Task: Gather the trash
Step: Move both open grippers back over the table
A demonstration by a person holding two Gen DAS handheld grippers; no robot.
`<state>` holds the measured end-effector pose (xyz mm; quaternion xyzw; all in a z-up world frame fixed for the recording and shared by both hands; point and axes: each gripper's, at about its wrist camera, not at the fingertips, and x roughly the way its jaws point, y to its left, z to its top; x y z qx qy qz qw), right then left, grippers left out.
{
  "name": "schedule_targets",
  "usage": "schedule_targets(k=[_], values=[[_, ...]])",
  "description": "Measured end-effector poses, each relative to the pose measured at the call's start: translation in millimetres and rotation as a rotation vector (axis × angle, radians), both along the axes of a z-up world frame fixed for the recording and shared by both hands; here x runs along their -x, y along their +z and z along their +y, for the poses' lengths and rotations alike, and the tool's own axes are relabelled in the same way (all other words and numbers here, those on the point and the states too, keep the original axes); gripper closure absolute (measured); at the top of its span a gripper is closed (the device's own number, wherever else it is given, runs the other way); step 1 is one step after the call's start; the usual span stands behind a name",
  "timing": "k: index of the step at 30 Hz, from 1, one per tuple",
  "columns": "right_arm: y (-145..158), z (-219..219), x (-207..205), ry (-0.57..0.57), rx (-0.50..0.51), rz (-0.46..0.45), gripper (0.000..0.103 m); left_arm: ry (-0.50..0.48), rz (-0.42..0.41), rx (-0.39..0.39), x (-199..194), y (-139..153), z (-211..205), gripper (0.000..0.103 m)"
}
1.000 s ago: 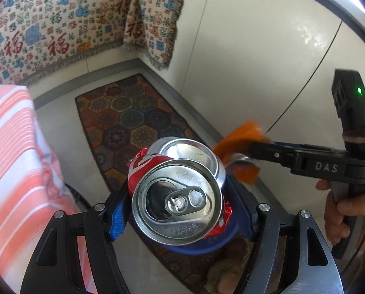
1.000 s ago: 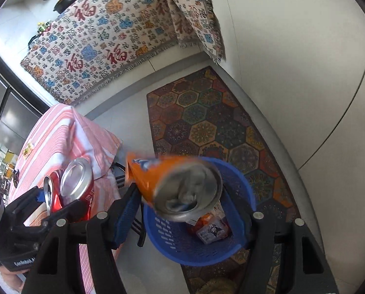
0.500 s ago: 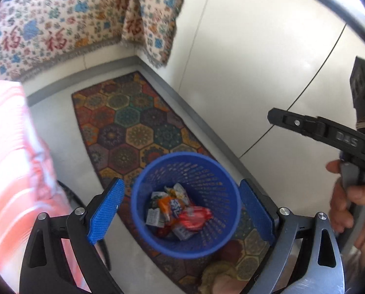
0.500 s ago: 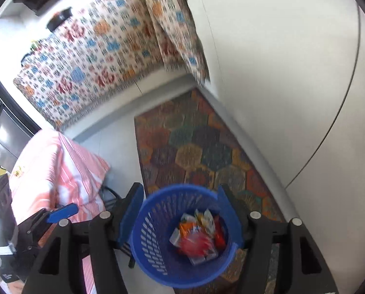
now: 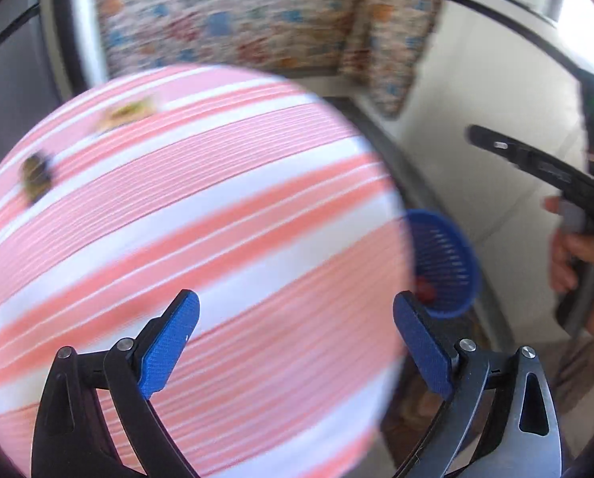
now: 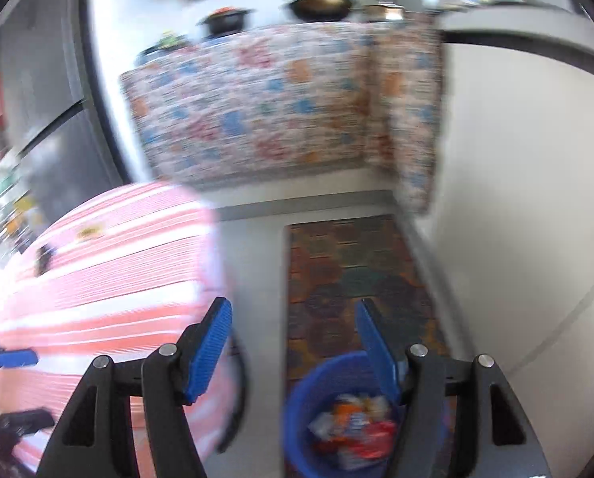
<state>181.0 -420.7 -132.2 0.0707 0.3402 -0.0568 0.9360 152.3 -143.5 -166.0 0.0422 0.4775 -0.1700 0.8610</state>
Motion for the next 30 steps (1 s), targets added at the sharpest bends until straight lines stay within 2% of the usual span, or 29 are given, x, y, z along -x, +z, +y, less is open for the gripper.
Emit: schedule_targets(k=[4,8,12,13,17,20,30], values=[[-11,95,-16,0.195,-0.002,0.025,0.037,0.19,0.003,-0.051,-13,-18,74,0.005],[-36,181,-25,0.382,0.041,0.108,0.037,0.332,0.012,-0.106,-29,-32,123,0.005],[-58,232,-35,0.485,0.141,0.179,0.037,0.382,0.005,-0.113,-44,-38,145,0.0],[-62,239,-38,0.5,0.15,0.198,0.037,0.377,-0.001,-0.112,-49,-39,148,0.0],[-63,249,-49,0.491,0.126,0.196,0.028,0.384,0.005,-0.106,-76,-40,155,0.0],[-66,254,-50,0.484,0.131,0.178,0.024,0.408,-0.021,-0.105,-97,-41,159,0.0],[-69,257,-51,0.482,0.135,0.143,0.023,0.508,-0.032,-0.105,-203,-45,171,0.0]])
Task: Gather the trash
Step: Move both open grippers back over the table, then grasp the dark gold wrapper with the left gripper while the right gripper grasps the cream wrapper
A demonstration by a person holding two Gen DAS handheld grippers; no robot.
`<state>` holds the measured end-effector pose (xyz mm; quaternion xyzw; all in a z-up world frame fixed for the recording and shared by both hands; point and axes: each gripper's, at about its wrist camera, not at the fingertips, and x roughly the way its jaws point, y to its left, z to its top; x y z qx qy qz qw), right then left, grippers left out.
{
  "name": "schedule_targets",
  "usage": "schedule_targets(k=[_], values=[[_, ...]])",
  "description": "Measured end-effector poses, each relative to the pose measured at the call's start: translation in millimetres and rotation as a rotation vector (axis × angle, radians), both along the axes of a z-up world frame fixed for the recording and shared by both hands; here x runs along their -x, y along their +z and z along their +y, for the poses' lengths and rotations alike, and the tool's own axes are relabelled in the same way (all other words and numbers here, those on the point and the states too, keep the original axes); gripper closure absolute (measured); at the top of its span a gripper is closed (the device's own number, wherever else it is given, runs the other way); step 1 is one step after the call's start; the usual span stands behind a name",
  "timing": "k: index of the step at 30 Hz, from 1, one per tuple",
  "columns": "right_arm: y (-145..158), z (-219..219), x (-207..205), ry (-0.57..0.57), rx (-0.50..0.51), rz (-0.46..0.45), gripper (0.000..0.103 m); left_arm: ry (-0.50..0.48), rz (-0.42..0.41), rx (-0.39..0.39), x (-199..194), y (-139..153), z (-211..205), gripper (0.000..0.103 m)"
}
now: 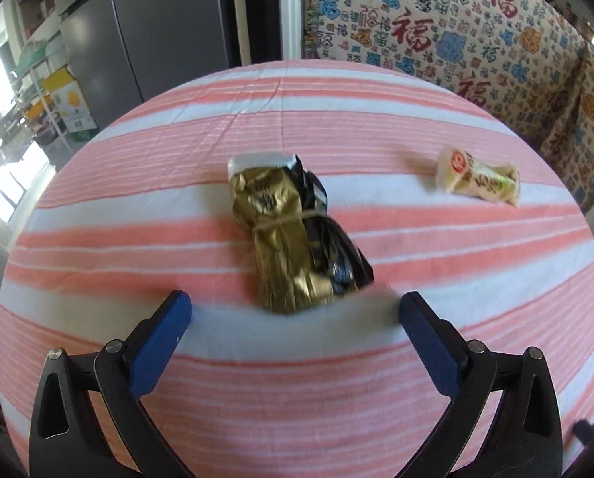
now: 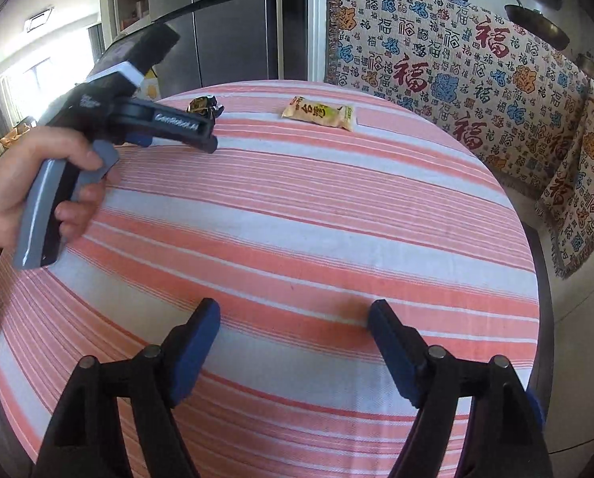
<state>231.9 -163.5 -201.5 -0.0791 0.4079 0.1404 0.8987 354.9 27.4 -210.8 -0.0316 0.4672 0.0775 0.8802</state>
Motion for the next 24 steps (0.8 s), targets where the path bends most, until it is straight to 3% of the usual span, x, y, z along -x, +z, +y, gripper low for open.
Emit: schedule_targets(k=[3,4,6,8,14,17,20,23,24], values=[[0,0,-1,0.001,-0.001,-0.002,0.023,0.026,-0.009,-0.007,-12,0,5,0.001],[0,0,-1,0.001,-0.002,-0.002,0.023,0.025,-0.02,-0.01,-13,1,7,0.007],[0,0,-1,0.002,-0.002,-0.002,0.023,-0.004,-0.072,-0.02,-4,7,6,0.056],[0,0,-2,0.002,-0.002,-0.002,0.023,-0.056,-0.067,-0.034,3,9,4,0.059],[0,1,-3,0.004,-0.005,0.001,0.023,-0.159,0.005,0.035,64,18,7,0.059],[1,-1,-3,0.006,-0.003,0.012,0.023,-0.187,-0.001,0.05,97,22,10,0.057],[3,-4,-6,0.002,0.01,0.041,0.025,-0.167,-0.013,0.04,112,13,18,0.049],[3,-6,-26,0.021,0.029,0.057,0.025,-0.165,-0.052,0.023,113,10,18,0.025],[3,-6,-36,0.025,0.036,0.066,0.025,-0.168,-0.053,0.023,112,9,17,0.021]])
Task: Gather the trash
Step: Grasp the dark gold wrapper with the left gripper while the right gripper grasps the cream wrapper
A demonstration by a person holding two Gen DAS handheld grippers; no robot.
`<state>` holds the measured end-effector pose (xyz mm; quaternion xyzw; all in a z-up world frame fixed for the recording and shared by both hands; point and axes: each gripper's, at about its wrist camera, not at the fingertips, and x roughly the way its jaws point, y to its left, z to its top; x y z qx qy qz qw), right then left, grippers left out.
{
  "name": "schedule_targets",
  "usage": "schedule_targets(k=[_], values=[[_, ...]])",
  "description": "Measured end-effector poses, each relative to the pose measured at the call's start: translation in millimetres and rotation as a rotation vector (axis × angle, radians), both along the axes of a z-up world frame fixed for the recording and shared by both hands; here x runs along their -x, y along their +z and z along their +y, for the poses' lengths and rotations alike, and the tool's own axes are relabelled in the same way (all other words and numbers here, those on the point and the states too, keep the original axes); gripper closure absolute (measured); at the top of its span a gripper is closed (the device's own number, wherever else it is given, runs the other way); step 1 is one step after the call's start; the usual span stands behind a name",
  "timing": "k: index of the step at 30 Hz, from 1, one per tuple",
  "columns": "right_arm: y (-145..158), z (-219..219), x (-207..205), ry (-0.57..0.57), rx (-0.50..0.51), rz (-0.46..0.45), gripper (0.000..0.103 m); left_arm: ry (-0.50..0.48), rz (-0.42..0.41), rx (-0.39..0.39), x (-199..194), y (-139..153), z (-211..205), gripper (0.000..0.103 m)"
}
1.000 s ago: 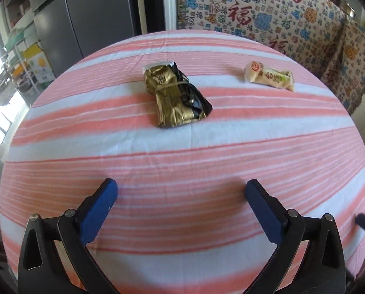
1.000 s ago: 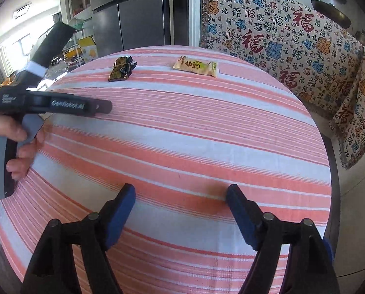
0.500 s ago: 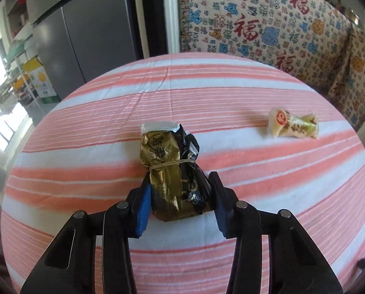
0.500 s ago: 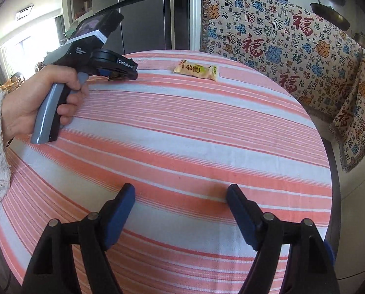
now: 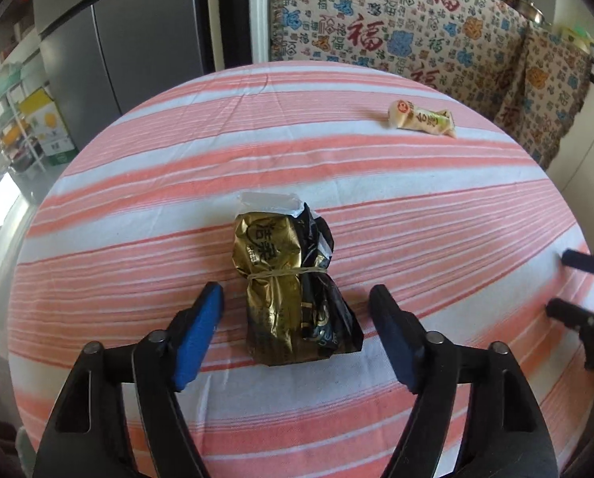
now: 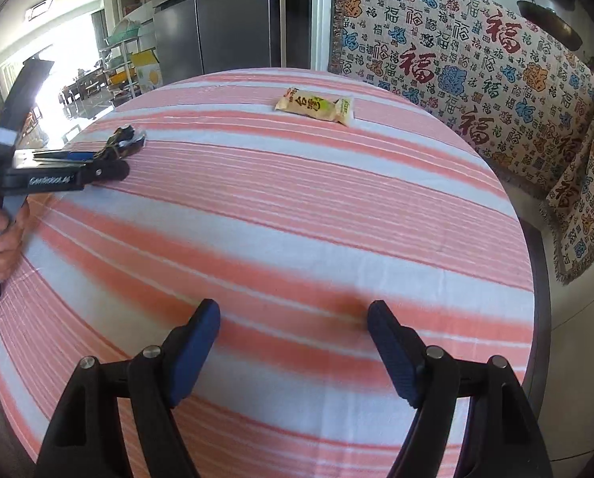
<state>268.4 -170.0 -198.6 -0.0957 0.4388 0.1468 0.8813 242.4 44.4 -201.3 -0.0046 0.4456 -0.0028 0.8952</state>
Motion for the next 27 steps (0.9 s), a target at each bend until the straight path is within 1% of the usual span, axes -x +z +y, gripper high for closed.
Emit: schedule_targets(k=[1,2,3,4,5,7,9,12,14,17,18,19,20,21,22,23,24,27], values=[[0,0,-14,0.009,-0.003,0.014,0.025,-0.006,0.002,-0.006,-1,-1,-2,0.019],[0,0,-30,0.019,-0.003,0.028,0.025,-0.018,0.006,-0.017,-2,-2,-6,0.015],[0,1,-48,0.022,0.014,0.033,0.025,-0.033,0.012,-0.031,-3,-3,-9,0.01],[0,3,-63,0.029,0.021,0.04,0.024,-0.041,0.015,-0.035,-5,-4,-9,0.009],[-2,5,-79,0.048,0.016,0.056,0.021,-0.04,0.02,-0.03,-6,-5,-9,0.006],[-3,13,-111,0.081,0.03,0.07,0.017,-0.045,0.026,-0.03,-10,-6,-8,0.003],[-3,22,-143,0.112,0.032,0.083,0.015,-0.041,0.028,-0.03,-11,-6,-7,0.001],[-1,39,-179,0.118,0.065,0.071,0.015,-0.04,0.028,-0.033,-11,-6,-8,0.001],[3,52,-196,0.12,0.111,0.042,0.015,-0.042,0.028,-0.033,-11,-6,-8,0.001],[11,75,-213,0.14,0.196,-0.027,0.015,-0.048,0.028,-0.03,-11,-6,-8,0.001],[10,80,-216,0.147,0.202,-0.035,0.016,-0.051,0.029,-0.029,-12,-6,-7,0.001],[10,83,-218,0.145,0.182,-0.021,0.027,-0.052,0.029,-0.029,-11,-6,-8,0.001],[11,83,-219,0.138,0.133,0.011,0.043,-0.052,0.029,-0.029,-11,-6,-8,0.001],[11,82,-219,0.116,0.104,0.031,0.051,-0.052,0.03,-0.029,-12,-6,-8,0.001],[11,81,-214,0.103,0.103,0.033,0.062,-0.051,0.03,-0.029,-12,-6,-8,0.001],[11,80,-208,0.085,0.119,0.037,0.067,-0.051,0.03,-0.029,-12,-6,-8,0.001],[11,78,-202,0.055,0.121,0.05,0.067,-0.051,0.03,-0.029,-12,-6,-8,0.001],[10,65,-176,-0.078,0.081,0.116,0.068,-0.052,0.03,-0.028,-11,-6,-7,0.001]])
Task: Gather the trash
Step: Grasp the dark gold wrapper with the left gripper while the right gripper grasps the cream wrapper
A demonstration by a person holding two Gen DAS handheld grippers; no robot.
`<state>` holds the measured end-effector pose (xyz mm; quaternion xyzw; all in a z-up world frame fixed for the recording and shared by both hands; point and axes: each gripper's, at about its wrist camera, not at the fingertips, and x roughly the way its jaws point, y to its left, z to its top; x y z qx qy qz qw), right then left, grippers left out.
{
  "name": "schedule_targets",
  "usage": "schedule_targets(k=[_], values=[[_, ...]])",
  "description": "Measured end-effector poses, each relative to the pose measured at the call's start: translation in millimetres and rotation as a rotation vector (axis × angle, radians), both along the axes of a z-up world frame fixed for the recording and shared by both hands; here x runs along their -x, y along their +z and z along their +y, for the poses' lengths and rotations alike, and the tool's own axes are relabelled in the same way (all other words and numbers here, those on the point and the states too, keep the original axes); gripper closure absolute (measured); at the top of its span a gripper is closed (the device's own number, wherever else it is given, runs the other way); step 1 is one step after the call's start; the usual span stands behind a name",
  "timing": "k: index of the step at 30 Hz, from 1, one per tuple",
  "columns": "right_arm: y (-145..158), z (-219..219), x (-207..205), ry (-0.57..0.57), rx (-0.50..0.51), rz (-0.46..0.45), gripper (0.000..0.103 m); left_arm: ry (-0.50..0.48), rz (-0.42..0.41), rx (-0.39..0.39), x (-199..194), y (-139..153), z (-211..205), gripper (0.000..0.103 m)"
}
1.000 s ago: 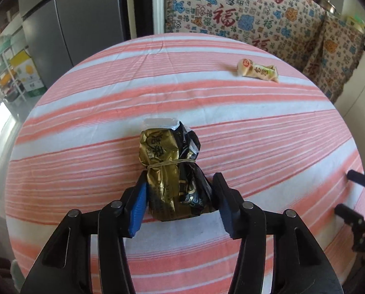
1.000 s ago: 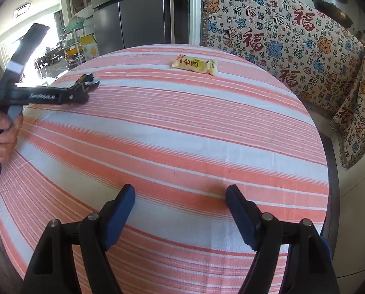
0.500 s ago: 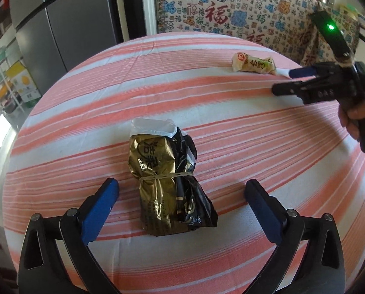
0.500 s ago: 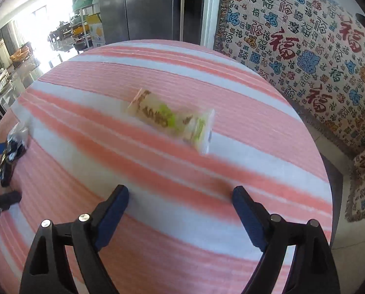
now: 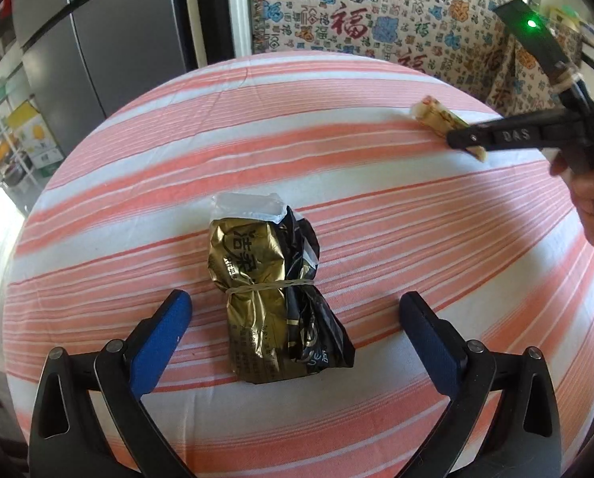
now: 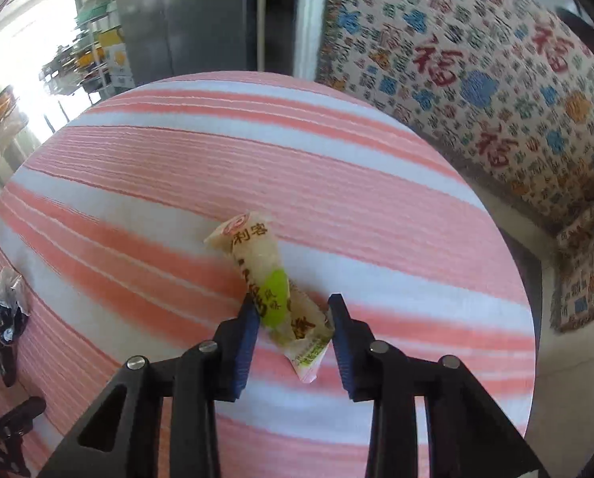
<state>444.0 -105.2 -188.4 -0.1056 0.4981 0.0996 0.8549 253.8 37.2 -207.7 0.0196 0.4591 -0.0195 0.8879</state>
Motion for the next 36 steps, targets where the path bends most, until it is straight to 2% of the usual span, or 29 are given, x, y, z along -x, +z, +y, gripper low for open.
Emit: schedule_targets(k=[5,9,10,11,12,14,17,19,23,28,29,31,32,33,34,36], values=[[4,-16,62,-0.137,-0.038,0.111,0.07,0.0,0.019,0.002,9,1,7,0.001],[5,-11,115,-0.136,-0.137,0.199,0.067,0.012,0.056,0.03,22,4,29,0.002],[5,-11,125,-0.136,-0.183,0.219,0.066,0.015,0.063,0.051,27,6,39,0.002],[6,-11,134,-0.135,-0.232,0.236,0.055,0.015,0.07,0.08,31,8,47,0.002],[8,-12,140,-0.136,-0.268,0.243,0.05,0.019,0.072,0.112,35,10,55,0.002],[17,-18,147,-0.144,-0.297,0.216,0.046,0.017,0.059,0.195,42,16,70,0.002],[30,-27,147,-0.146,-0.25,0.184,0.046,-0.015,0.021,0.313,45,25,76,0.001],[35,-29,145,-0.139,-0.221,0.177,0.046,-0.042,0.013,0.337,42,26,69,0.001],[38,-7,145,0.005,-0.166,0.206,0.046,-0.026,0.014,0.245,28,22,49,0.002],[28,49,150,0.22,0.039,0.172,0.046,-0.003,-0.003,0.188,20,24,40,0.003],[24,57,151,0.25,0.076,0.168,0.046,0.001,-0.007,0.173,18,24,39,0.006],[14,65,148,0.271,0.129,0.159,0.047,-0.001,-0.006,0.153,15,22,39,0.024],[11,65,146,0.264,0.123,0.169,0.06,-0.006,-0.002,0.151,15,20,39,0.046],[8,63,143,0.247,0.107,0.187,0.077,-0.015,0.005,0.164,14,19,39,0.062],[7,57,144,0.219,0.103,0.182,0.086,-0.011,-0.001,0.182,15,20,41,0.063],[15,46,148,0.178,0.052,0.169,0.087,-0.018,-0.017,0.2,17,24,40,0.066]])
